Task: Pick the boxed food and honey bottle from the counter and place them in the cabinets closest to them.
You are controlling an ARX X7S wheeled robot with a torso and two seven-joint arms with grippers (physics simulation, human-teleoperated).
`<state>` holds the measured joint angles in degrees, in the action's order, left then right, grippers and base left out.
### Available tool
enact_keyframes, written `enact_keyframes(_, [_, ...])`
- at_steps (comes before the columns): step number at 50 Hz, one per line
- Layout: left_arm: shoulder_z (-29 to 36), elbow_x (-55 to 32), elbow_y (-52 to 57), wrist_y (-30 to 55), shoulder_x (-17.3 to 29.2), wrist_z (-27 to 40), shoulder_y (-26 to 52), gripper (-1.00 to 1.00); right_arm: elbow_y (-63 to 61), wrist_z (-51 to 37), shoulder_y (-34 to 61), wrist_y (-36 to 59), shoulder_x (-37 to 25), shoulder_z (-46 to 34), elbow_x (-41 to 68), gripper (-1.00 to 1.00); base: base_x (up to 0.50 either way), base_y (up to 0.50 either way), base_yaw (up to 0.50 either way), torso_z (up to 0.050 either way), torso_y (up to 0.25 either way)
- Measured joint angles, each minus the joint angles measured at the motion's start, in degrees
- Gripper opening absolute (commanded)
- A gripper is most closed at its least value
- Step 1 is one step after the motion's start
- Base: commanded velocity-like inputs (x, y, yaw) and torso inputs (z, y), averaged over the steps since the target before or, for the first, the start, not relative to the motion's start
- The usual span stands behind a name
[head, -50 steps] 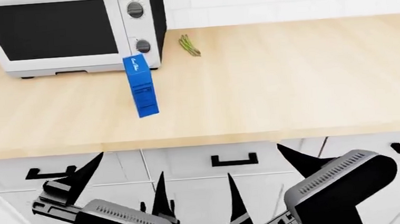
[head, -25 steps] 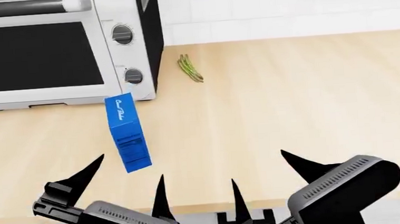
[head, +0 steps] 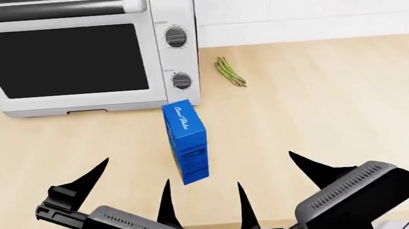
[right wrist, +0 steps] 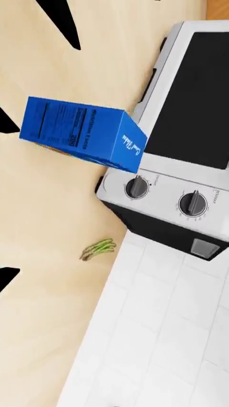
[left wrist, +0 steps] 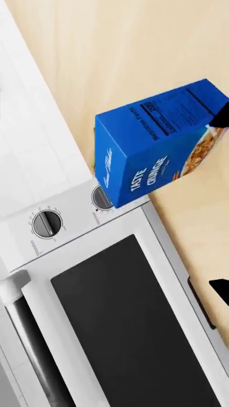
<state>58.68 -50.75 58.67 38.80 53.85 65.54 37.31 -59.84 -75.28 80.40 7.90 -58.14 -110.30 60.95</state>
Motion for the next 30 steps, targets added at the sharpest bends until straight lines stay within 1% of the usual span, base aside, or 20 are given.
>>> enact_keyframes(8, [0.62, 0.04, -0.15, -0.31, 0.06, 0.11, 0.3, 1.0, 0.08, -1.18, 2.39, -1.62, 0.65, -3.79, -0.88, 1.0, 0.0, 0.5, 0.0, 0.0, 0.0])
enact_keyframes(17, [1.2, -0.17, -0.23, -0.35, -0.01, 0.36, 0.82, 1.0, 0.32, -1.67, 3.75, -2.98, 0.89, -6.31, -1.58, 1.0, 0.0, 0.5, 0.0, 0.0, 0.0])
enact_keyframes(30, [1.85, -0.2, -0.55, -0.92, 0.32, 0.5, 1.11, 1.0, 1.14, -1.1, 4.84, -5.28, 0.06, -7.6, -1.79, 1.0, 0.0, 0.0, 0.0, 0.0, 0.0])
